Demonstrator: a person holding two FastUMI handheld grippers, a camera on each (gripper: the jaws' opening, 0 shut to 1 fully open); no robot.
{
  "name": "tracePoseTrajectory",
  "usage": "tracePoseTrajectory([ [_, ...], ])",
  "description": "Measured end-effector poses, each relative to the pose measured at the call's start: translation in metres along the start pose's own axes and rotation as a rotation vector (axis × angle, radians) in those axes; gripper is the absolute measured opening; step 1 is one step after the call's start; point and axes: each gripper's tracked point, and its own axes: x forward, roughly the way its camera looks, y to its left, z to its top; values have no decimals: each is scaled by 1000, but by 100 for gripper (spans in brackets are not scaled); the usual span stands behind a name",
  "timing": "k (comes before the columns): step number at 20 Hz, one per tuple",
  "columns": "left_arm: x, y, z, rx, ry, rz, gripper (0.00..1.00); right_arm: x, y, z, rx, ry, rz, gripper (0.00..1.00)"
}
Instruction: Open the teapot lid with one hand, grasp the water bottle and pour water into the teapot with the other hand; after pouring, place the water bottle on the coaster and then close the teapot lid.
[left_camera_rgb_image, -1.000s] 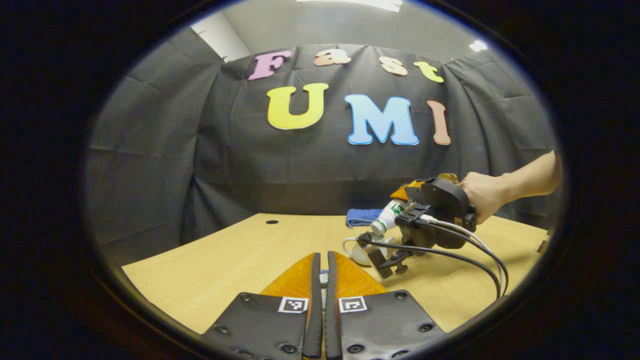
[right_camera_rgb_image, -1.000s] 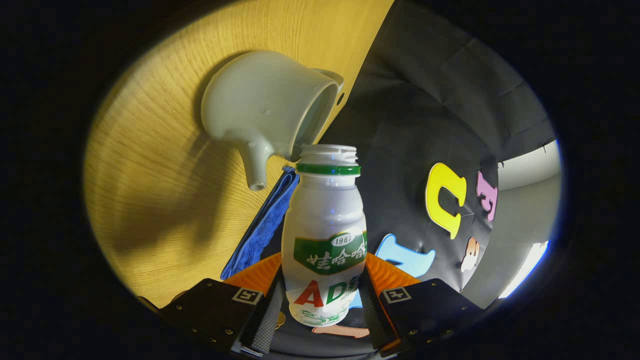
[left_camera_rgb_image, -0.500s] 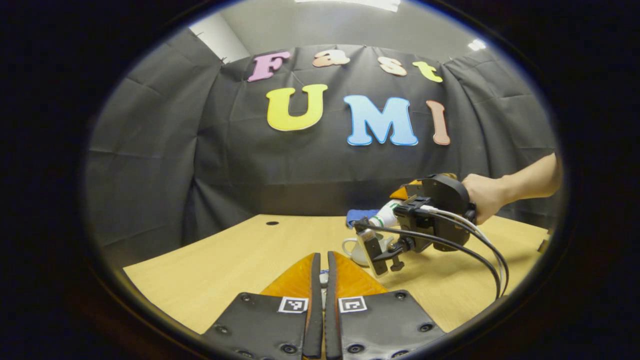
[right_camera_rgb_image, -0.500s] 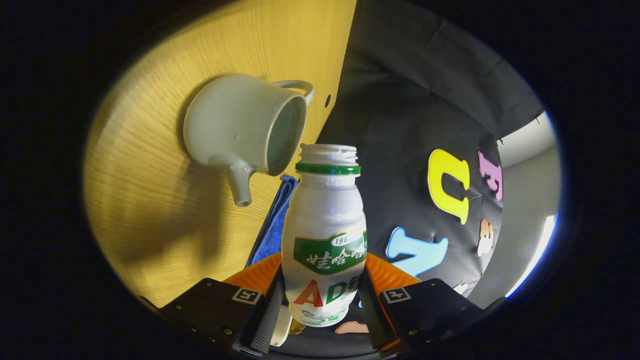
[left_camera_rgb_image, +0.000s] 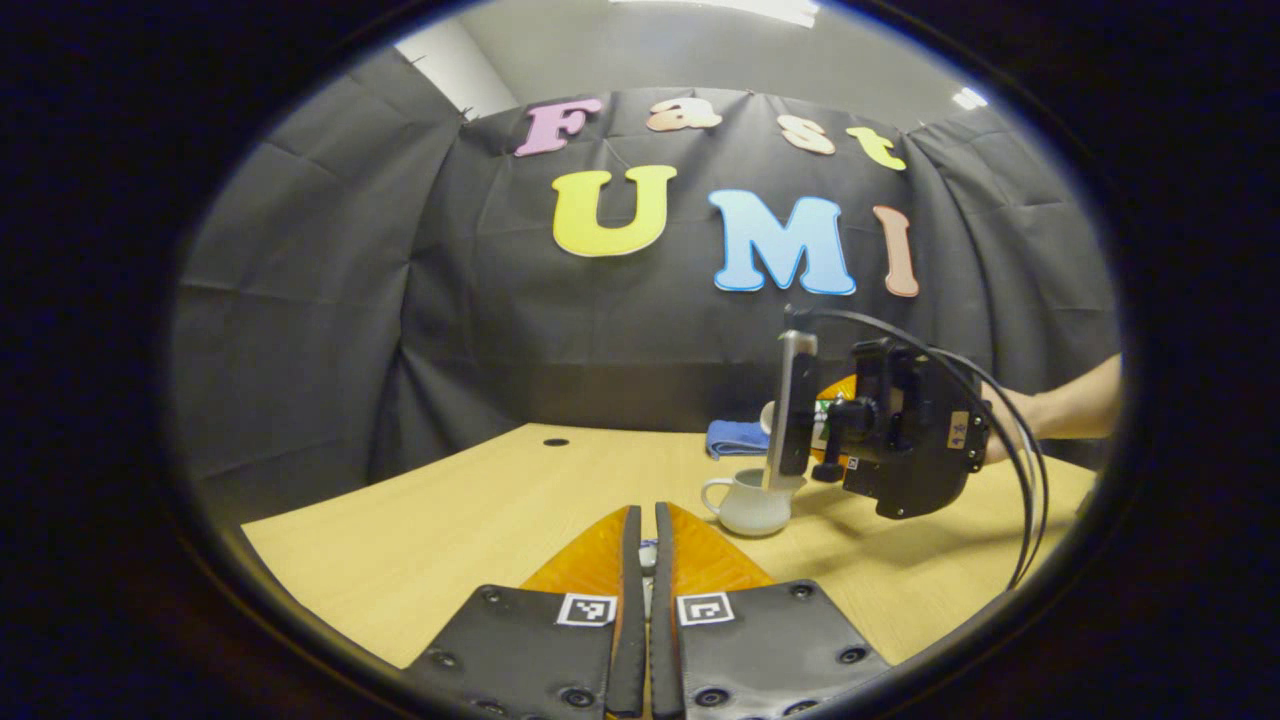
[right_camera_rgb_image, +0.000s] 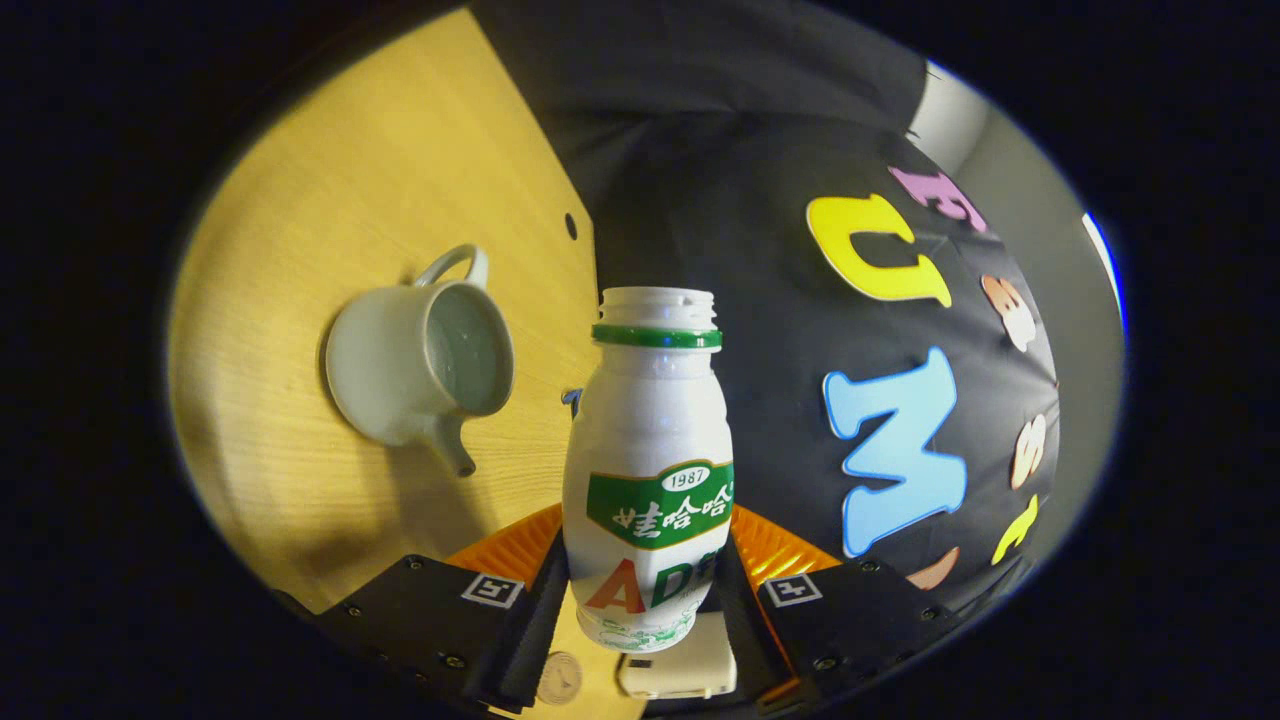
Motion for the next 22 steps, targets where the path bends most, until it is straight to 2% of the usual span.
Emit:
tracePoseTrajectory([
  [1, 0, 2, -2, 5, -1, 3, 12, -1, -3, 1, 84, -8, 6, 72],
  [2, 1, 2, -2, 7, 0, -1, 8, -4, -7, 4, 168, -19, 4, 72],
  [3, 2, 1, 0, 7, 0, -8, 12, -8, -10, 5, 250, -27, 5, 72],
  [6, 2, -7, 4, -8, -9, -44, 12, -26, -21, -9, 486, -33, -5, 73],
  [9, 10, -15, 11, -29, -37, -78, 12, -44, -33, -49, 688, -3, -30, 72],
  [10, 12, -20, 13, -47, -42, -94, 8, -52, -32, -65, 768, 9, -24, 72],
  [12, 13, -29, 15, -68, -44, -114, 8, -65, -28, -91, 931, 24, 3, 72],
  [13, 15, -31, 16, -67, -41, -126, 12, -73, -25, -101, 989, 18, 9, 72],
  [16, 15, -38, 14, -57, -34, -168, 12, -85, -23, -139, 1047, 71, -46, 72],
  [17, 16, -41, 14, -56, -32, -182, 8, -87, -21, -147, 1070, 75, -58, 72],
  [18, 17, -43, 15, -59, -33, -193, 12, -88, -18, -154, 1084, 89, -69, 72],
  [22, 20, -51, 15, -82, -33, -200, 12, -89, -13, -172, 1139, 99, -108, 72],
])
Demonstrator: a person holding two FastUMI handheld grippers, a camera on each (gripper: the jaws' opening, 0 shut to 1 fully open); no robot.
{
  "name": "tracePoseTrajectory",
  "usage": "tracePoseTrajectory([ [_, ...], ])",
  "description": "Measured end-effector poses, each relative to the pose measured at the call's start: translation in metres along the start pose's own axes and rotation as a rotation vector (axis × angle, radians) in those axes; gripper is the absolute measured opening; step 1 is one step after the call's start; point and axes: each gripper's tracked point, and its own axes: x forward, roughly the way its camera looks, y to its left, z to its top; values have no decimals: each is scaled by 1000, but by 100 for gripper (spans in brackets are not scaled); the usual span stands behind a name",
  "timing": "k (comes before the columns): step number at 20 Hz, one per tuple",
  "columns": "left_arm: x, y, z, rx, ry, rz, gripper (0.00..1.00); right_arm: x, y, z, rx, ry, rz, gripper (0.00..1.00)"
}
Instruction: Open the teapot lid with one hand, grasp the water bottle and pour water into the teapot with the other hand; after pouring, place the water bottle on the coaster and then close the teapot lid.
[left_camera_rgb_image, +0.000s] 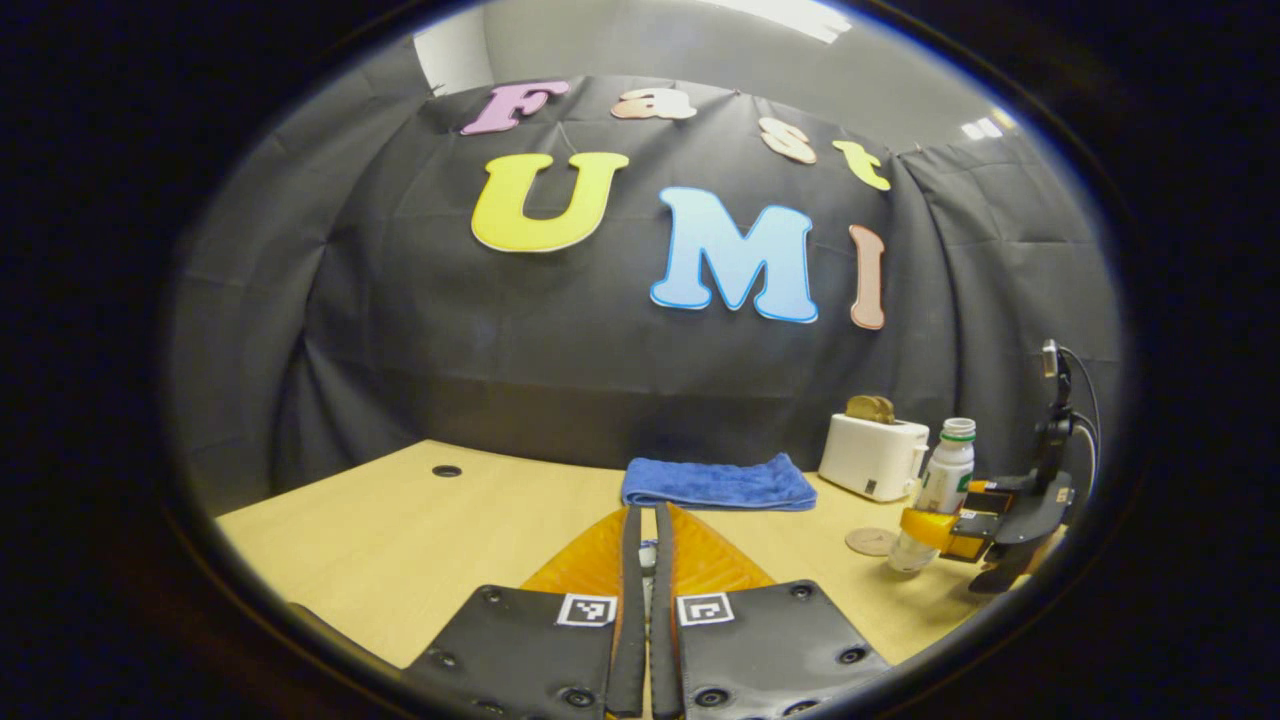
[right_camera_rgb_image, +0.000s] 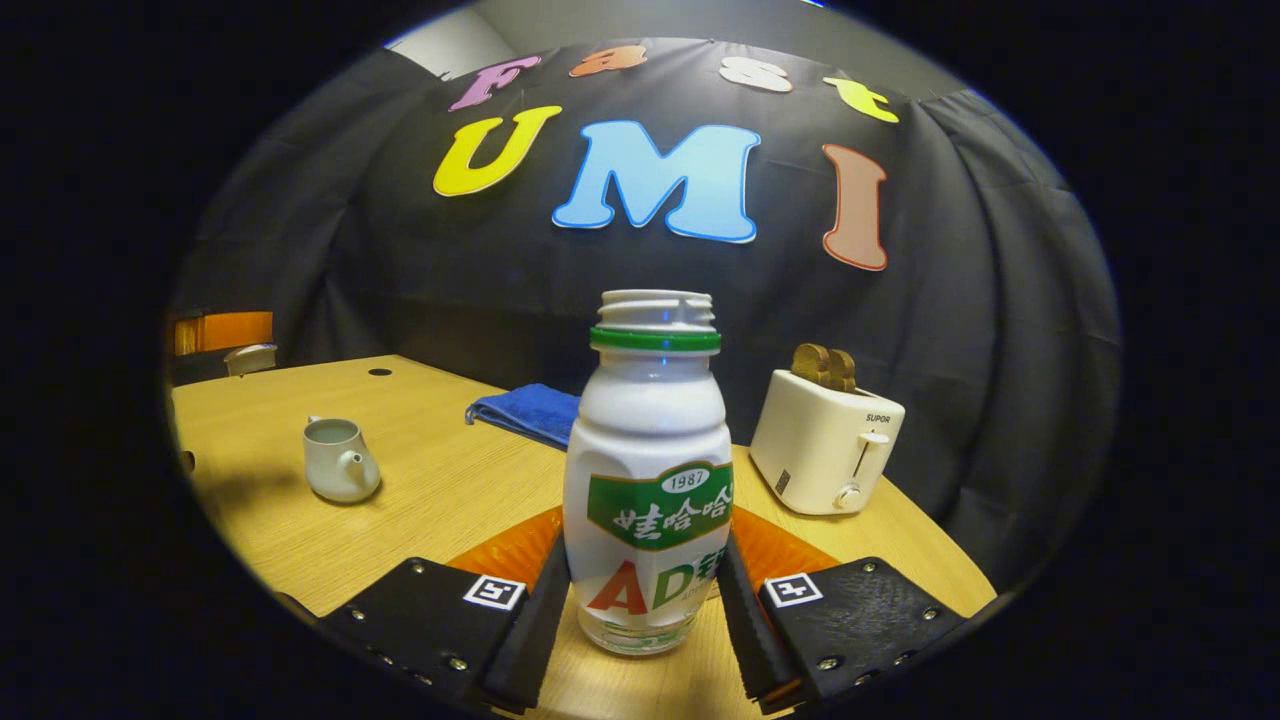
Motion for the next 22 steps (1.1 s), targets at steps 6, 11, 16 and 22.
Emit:
tracePoseTrajectory([
  [6, 4, 2, -2, 40, 7, -19, 12, 6, -16, -18, 87, 6, -24, 72],
  [11, 3, -3, -7, 19, 31, -33, 8, 16, -14, -16, 80, 3, -39, 72],
  [16, -1, -1, -13, 40, 65, -38, 12, 26, -16, -14, 66, 6, -57, 72],
  [22, -1, 0, -19, 62, 87, -47, 8, 20, -24, 16, 52, -64, -88, 72],
])
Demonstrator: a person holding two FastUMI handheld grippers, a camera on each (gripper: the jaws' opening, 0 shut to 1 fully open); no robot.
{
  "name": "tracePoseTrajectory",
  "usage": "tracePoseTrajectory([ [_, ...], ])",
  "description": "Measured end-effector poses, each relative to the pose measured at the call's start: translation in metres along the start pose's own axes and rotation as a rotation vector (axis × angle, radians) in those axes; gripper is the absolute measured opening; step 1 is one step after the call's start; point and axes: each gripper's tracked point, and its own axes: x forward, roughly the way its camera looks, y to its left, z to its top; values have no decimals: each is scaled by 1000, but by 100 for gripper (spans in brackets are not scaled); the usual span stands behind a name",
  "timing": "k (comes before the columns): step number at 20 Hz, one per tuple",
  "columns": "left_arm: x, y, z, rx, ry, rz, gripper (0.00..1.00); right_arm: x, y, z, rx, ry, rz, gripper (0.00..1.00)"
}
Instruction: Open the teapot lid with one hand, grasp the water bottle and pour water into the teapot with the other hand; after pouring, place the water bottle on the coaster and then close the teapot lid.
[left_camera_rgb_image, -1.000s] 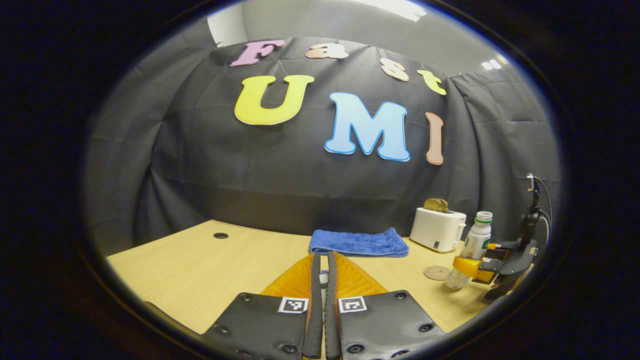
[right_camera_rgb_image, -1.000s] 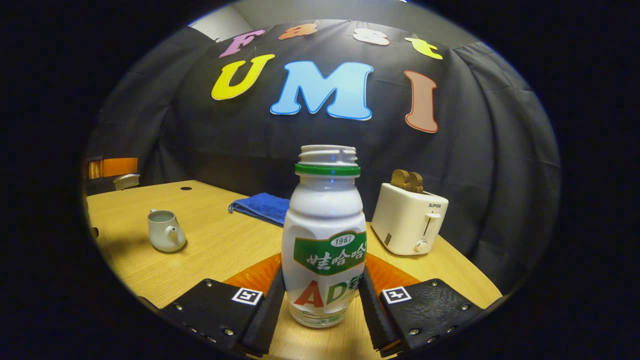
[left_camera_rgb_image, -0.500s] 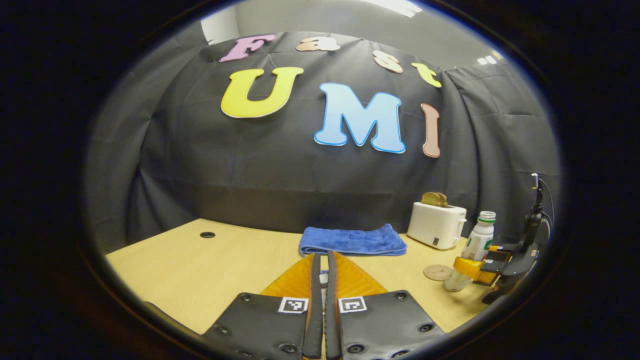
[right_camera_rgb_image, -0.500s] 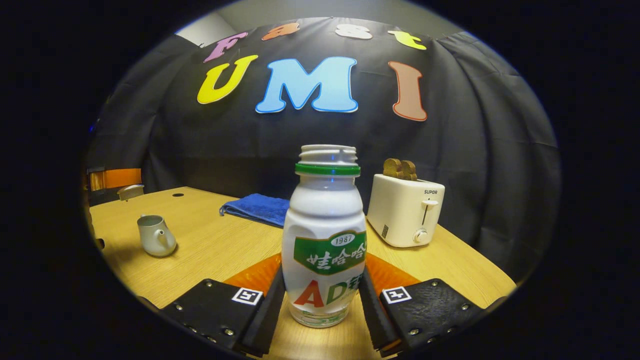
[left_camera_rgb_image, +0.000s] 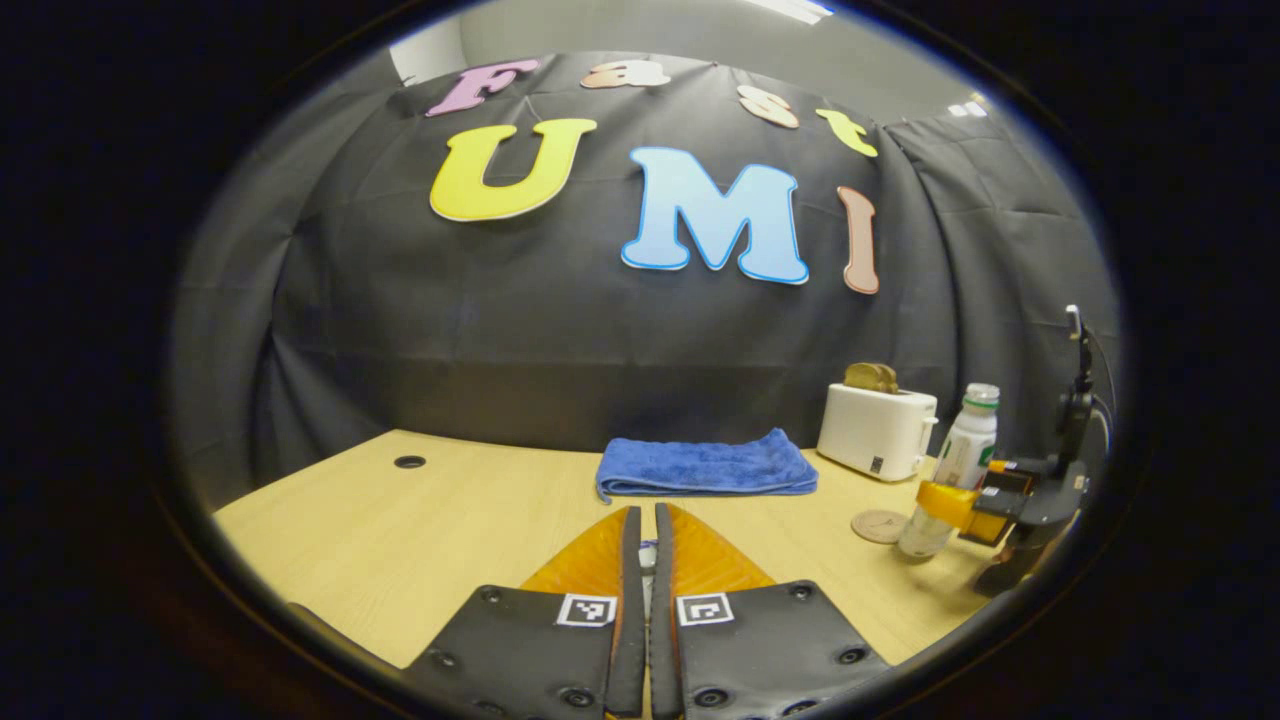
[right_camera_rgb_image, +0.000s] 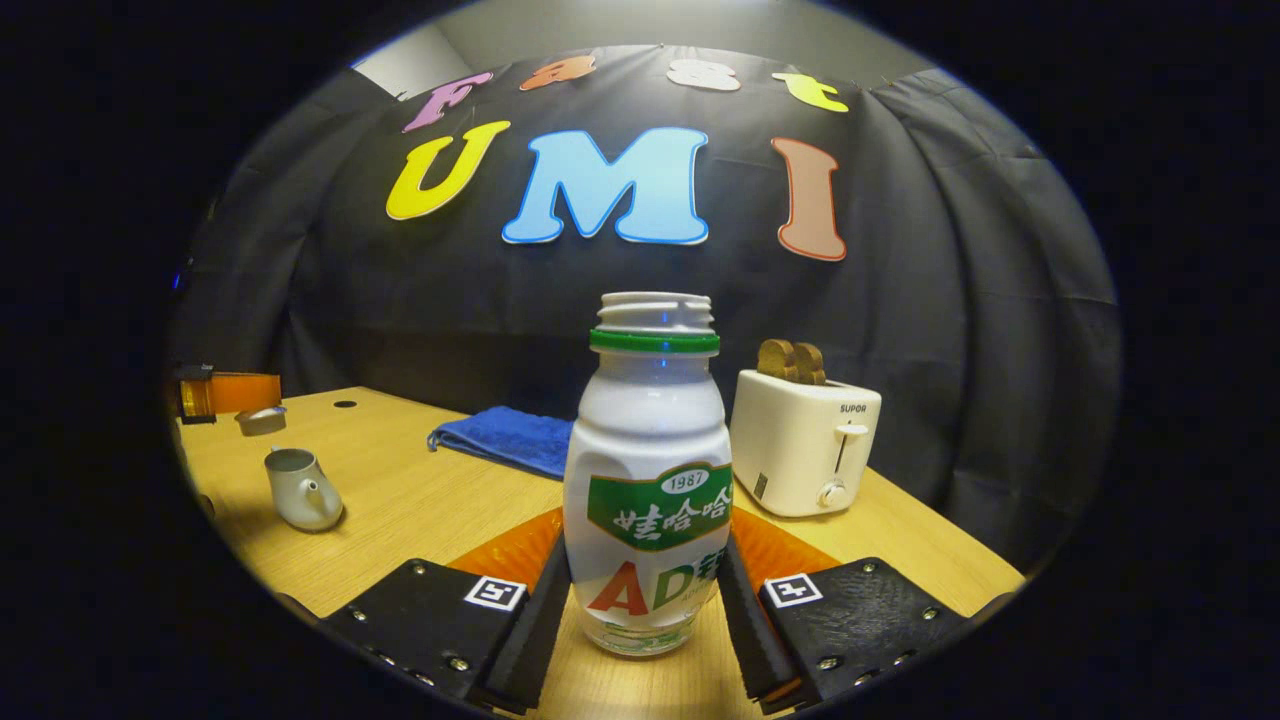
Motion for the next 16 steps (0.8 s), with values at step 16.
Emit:
tracePoseTrajectory([
  [16, -3, 8, -10, 51, 45, 10, 12, 5, -5, 15, 7, -38, -10, 72],
])
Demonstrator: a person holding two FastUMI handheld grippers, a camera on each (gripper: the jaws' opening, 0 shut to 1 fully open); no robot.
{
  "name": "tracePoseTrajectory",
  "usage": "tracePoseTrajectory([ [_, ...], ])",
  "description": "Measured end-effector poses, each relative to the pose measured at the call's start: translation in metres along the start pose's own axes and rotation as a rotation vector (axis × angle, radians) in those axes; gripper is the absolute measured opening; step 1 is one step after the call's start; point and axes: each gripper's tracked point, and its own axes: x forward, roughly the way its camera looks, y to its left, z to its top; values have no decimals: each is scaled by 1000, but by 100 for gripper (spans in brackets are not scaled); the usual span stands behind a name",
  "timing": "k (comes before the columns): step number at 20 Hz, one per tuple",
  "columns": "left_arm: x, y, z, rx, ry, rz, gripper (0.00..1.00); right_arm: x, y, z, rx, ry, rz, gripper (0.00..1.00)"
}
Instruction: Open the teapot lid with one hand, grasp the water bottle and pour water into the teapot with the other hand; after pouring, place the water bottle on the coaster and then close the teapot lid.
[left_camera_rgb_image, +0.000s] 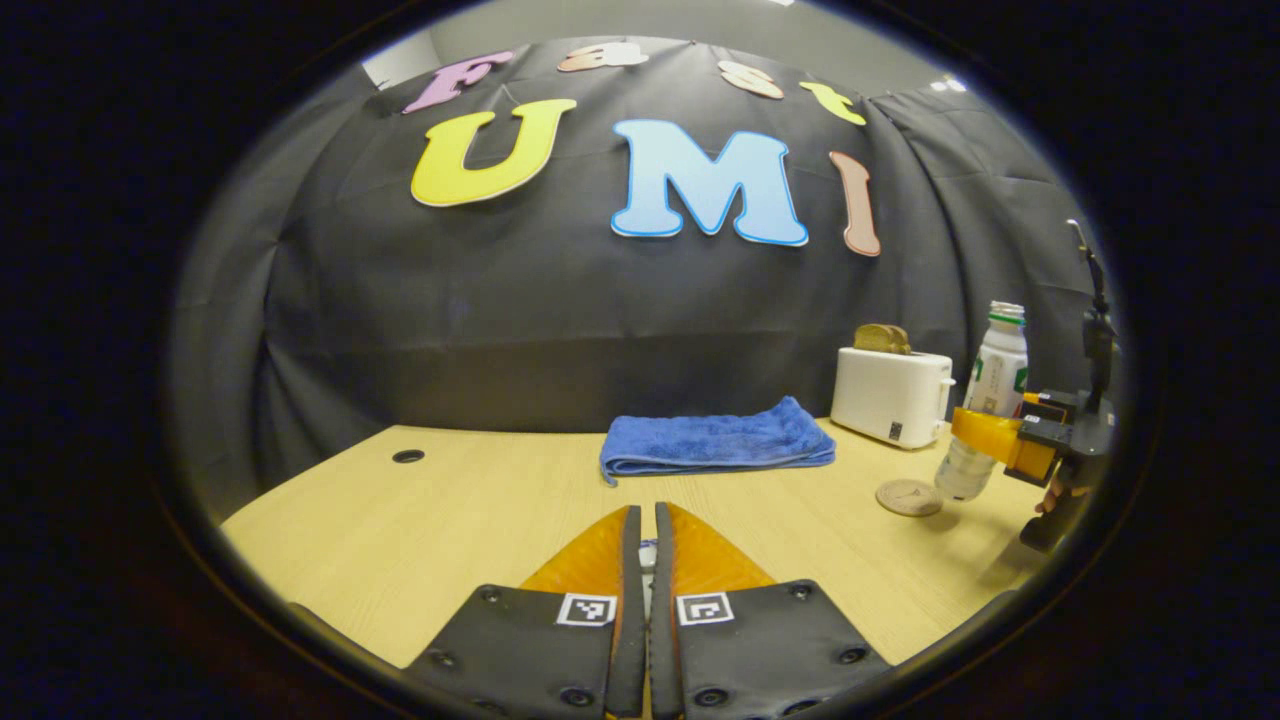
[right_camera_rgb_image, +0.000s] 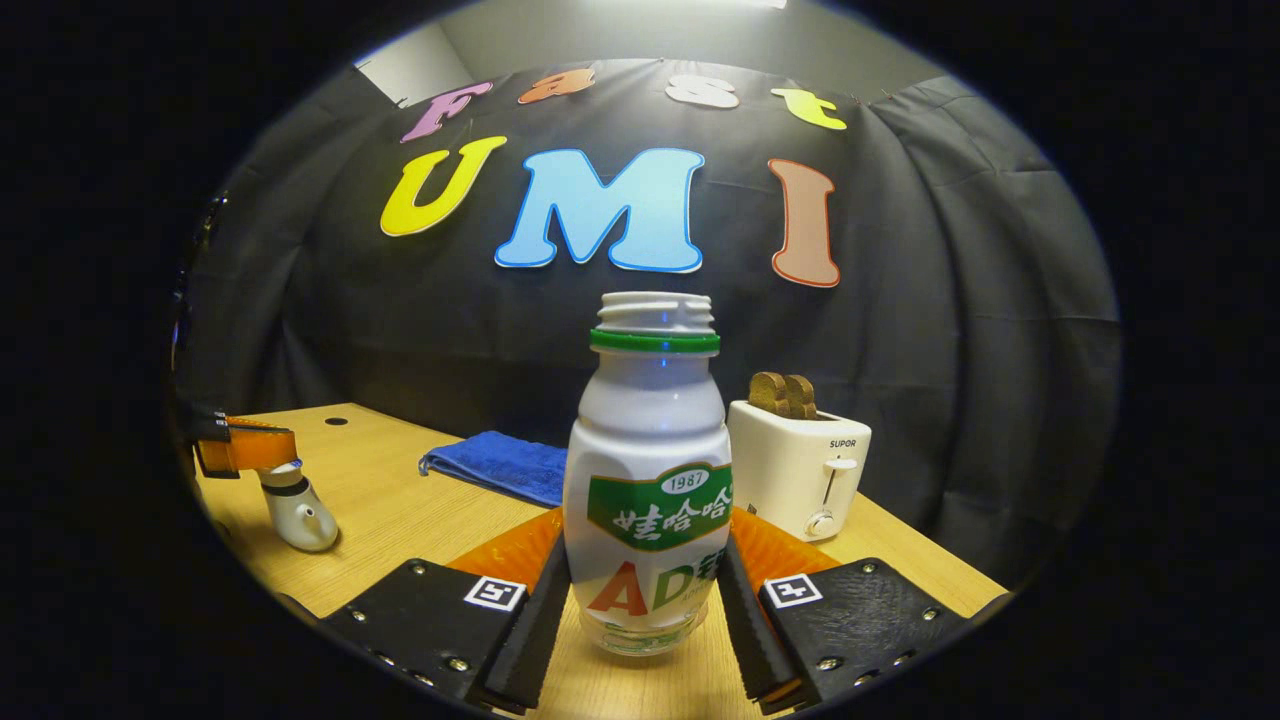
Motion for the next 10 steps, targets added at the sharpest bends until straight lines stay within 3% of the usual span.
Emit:
tracePoseTrajectory([
  [1, 0, 0, -1, 2, 5, -1, 8, 0, 0, -1, 0, 3, 3, 72],
  [2, -1, 1, -2, 1, 11, 1, 12, -1, 2, 0, 2, 3, 6, 72],
  [6, -2, 1, -5, -4, 27, 10, 12, -1, 2, -1, 4, 6, 8, 72],
  [7, -3, 2, -8, -3, 36, 11, 8, 0, 1, -2, 6, 7, 6, 72],
  [9, -4, 0, -7, -5, 38, 12, 12, 0, 1, -3, 7, 10, 8, 72],
  [10, -2, 2, -7, 0, 29, 15, 8, 1, 2, -3, 6, 12, 9, 72],
])
